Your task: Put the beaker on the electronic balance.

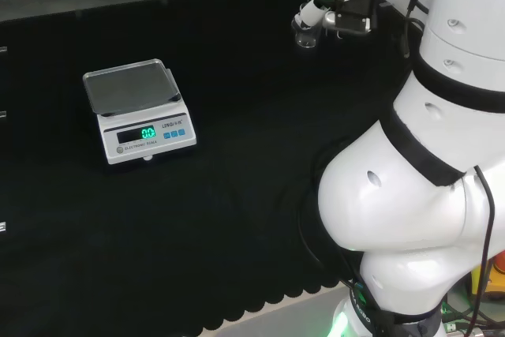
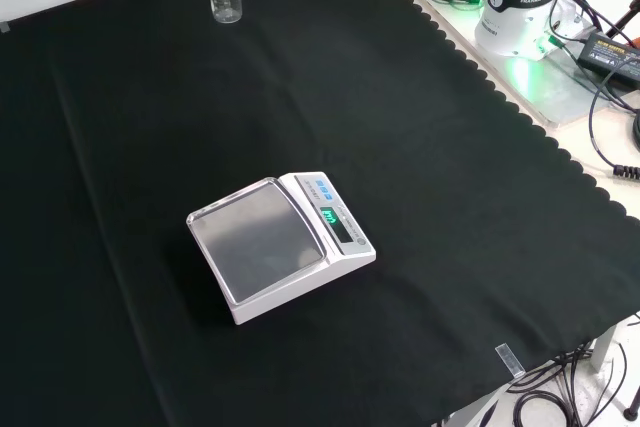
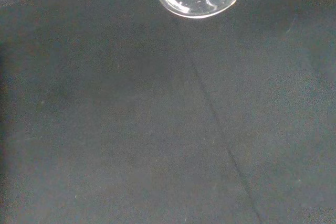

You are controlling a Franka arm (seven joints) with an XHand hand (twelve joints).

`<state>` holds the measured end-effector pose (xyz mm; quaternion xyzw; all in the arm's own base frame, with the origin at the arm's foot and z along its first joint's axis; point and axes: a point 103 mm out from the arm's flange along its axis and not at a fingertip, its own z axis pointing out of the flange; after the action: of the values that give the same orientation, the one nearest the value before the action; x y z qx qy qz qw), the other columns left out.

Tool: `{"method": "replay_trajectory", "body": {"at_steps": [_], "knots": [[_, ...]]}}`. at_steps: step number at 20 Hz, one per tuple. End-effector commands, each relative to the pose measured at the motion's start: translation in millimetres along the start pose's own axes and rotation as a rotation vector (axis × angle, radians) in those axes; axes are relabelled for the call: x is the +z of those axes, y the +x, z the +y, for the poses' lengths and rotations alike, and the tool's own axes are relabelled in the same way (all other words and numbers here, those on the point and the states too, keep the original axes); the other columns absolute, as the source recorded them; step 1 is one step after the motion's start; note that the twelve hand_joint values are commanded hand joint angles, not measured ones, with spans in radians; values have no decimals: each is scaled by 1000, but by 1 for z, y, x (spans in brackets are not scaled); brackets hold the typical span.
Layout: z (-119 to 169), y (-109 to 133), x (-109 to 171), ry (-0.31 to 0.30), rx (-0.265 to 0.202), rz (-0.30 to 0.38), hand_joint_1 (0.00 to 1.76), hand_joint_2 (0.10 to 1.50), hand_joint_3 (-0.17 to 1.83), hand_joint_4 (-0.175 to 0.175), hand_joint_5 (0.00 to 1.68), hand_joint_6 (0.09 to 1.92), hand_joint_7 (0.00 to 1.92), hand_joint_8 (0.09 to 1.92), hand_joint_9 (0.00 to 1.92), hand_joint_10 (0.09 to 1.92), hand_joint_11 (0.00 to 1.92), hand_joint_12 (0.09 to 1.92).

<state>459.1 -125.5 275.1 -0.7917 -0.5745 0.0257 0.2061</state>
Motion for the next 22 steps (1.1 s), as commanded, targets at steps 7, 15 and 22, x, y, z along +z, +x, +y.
{"method": "replay_trajectory", "body": {"at_steps": [7, 15, 22], "knots": [[-9, 31, 6, 19, -33, 4, 981, 918, 508, -175, 679, 853, 976, 900, 1471, 337, 1577, 587], [13, 64, 4, 46, -106, -46, 977, 917, 511, -175, 684, 854, 981, 901, 1483, 340, 1587, 584], [39, 119, 8, 72, -181, -81, 974, 916, 513, -175, 686, 854, 984, 901, 1493, 343, 1592, 582]]}}
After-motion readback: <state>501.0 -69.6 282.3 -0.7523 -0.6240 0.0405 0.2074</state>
